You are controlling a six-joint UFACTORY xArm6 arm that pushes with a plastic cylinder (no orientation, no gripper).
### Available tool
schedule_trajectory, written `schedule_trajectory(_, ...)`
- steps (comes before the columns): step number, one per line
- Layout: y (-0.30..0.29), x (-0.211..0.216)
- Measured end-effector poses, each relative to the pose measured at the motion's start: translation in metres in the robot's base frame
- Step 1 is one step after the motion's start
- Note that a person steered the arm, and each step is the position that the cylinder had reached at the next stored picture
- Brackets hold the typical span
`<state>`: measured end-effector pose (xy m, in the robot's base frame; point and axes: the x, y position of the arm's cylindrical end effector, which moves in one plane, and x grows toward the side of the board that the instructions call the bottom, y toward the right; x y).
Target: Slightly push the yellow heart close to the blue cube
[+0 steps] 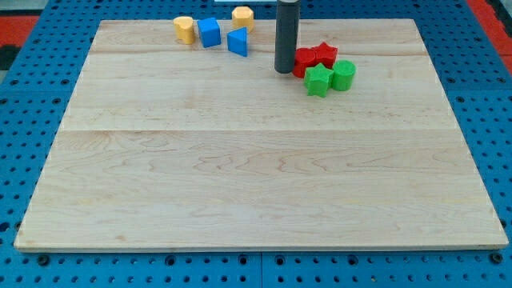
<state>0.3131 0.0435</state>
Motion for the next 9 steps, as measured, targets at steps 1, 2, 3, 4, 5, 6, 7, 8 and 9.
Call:
schedule_trajectory(1, 0.0, 0.0)
schedule_trajectory(2, -0.038, 0.002)
schedule_trajectory(3, -0.137, 0.002)
schedule_trajectory(4, -0.165, -0.013)
schedule_trajectory(5, -0.171, -0.013)
schedule_trajectory(6, -0.185, -0.013)
schedule_trajectory(7, -0.26, -0.016)
schedule_trajectory(8, -0.286, -0.067)
schedule_trajectory(9, -0.286, -0.121)
